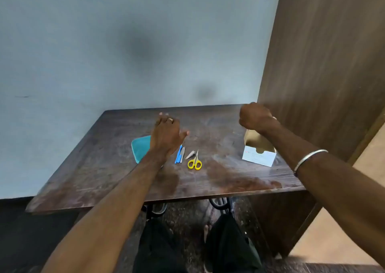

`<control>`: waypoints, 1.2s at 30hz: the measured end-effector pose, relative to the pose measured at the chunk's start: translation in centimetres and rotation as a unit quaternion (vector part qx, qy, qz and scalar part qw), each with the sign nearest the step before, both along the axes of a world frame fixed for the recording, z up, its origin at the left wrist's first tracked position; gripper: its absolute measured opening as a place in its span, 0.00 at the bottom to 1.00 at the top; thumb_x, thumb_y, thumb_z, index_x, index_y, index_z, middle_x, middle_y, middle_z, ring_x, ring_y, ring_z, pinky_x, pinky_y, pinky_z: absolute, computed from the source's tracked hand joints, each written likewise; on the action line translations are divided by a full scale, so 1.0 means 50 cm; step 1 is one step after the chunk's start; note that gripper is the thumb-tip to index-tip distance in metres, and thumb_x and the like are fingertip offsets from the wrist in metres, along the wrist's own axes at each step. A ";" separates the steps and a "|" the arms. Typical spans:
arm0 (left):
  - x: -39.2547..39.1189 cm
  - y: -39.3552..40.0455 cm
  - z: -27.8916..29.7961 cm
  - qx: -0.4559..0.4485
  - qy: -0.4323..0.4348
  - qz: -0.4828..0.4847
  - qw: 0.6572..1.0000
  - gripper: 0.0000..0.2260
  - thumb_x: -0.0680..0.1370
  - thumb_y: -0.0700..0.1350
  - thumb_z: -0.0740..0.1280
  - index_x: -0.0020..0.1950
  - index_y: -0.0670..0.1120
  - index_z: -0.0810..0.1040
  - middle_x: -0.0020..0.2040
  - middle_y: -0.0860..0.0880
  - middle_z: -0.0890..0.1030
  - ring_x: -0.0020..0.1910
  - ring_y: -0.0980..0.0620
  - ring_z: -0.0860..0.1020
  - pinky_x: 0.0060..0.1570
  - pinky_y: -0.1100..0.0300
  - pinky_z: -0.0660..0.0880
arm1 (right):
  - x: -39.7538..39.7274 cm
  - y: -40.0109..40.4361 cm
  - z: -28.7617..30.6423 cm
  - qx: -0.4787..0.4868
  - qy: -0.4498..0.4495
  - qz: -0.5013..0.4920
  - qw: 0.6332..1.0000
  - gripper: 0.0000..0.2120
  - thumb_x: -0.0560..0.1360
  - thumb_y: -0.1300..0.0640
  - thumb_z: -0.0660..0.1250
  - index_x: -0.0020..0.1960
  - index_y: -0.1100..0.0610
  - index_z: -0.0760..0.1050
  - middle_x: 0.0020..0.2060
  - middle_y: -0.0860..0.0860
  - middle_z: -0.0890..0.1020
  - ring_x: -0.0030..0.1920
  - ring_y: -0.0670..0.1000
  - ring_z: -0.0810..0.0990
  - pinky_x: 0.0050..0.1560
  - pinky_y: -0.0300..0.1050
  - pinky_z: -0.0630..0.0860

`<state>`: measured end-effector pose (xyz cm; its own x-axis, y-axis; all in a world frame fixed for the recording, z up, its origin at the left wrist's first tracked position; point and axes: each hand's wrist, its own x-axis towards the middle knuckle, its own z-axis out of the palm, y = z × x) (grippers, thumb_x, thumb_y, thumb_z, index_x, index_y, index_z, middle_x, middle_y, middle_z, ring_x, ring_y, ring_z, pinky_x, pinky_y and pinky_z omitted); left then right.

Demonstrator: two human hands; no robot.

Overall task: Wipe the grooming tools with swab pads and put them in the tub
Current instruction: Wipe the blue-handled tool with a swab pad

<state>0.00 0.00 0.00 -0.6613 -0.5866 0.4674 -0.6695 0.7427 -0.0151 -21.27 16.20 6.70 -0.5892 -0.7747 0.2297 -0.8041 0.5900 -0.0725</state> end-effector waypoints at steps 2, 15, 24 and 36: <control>-0.003 -0.009 -0.013 0.028 -0.032 0.016 0.999 0.17 0.81 0.55 0.62 0.58 0.43 0.81 0.57 0.42 0.83 0.62 0.44 0.78 0.76 0.53 0.52 | -0.025 0.004 -0.011 0.064 -0.050 -0.005 0.997 0.06 0.72 0.65 0.66 0.36 0.60 0.77 0.40 0.58 0.82 0.47 0.59 0.84 0.43 0.45 0.78; -0.034 -0.049 -0.060 0.158 -0.102 0.061 0.980 0.07 0.78 0.41 0.67 0.52 0.44 0.84 0.47 0.43 0.85 0.46 0.43 0.82 0.48 0.53 0.78 | -0.139 -0.022 -0.135 0.317 -0.068 0.007 0.946 0.07 0.72 0.65 0.71 0.41 0.56 0.76 0.39 0.53 0.79 0.42 0.56 0.78 0.45 0.48 0.78; -0.015 -0.075 -0.084 0.134 -0.140 0.044 0.980 0.08 0.76 0.41 0.67 0.54 0.45 0.82 0.53 0.41 0.83 0.53 0.40 0.80 0.48 0.52 0.75 | -0.159 -0.019 -0.158 0.305 -0.076 0.009 0.949 0.09 0.70 0.66 0.69 0.49 0.58 0.82 0.36 0.51 0.80 0.37 0.55 0.79 0.37 0.43 0.74; 0.023 -0.099 -0.075 0.141 -0.174 0.005 0.975 0.12 0.80 0.46 0.66 0.62 0.46 0.80 0.58 0.44 0.83 0.54 0.45 0.80 0.55 0.53 0.76 | -0.173 -0.015 -0.176 0.244 -0.096 -0.003 0.965 0.09 0.76 0.65 0.65 0.40 0.53 0.76 0.40 0.53 0.80 0.34 0.52 0.80 0.35 0.46 0.77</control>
